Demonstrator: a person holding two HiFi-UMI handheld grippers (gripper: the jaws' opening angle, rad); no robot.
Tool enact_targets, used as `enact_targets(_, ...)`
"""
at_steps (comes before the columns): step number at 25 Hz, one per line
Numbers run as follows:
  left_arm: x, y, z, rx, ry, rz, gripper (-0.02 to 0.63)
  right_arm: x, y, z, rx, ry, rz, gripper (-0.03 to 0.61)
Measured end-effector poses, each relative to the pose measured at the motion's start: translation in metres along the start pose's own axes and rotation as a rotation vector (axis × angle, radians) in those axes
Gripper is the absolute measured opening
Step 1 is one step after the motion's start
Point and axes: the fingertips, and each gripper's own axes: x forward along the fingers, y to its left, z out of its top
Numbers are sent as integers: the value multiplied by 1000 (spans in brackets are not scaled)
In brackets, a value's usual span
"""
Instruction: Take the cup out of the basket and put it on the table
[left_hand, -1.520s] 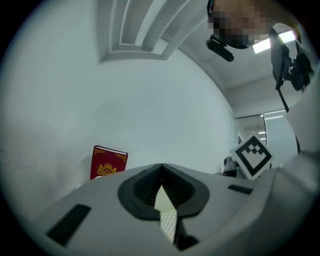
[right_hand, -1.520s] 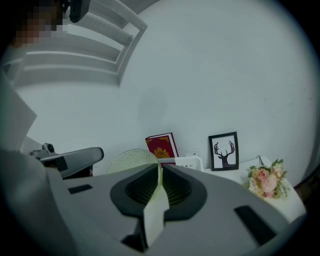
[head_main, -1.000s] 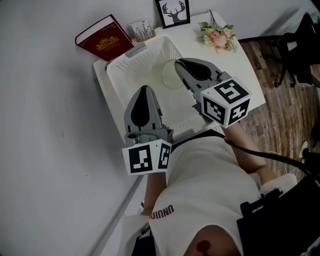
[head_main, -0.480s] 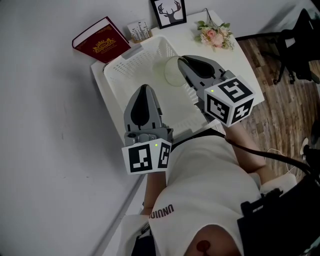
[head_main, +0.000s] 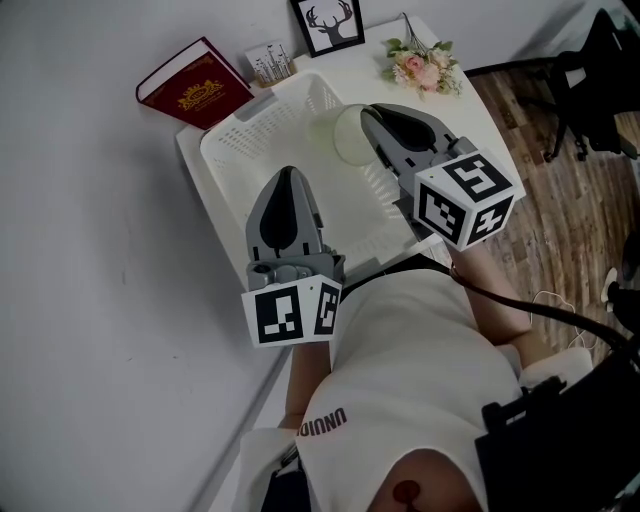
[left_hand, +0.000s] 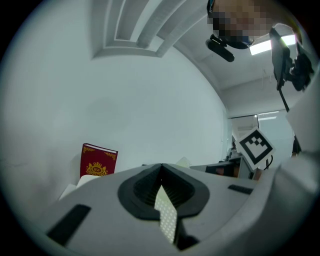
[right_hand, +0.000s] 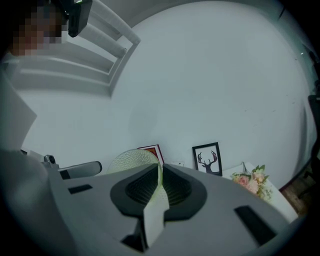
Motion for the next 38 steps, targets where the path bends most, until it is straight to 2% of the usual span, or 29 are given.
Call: enact_targets(38,23,-36,-6,20,26,-91,12,-39,-62,3,37,-38,-160,41)
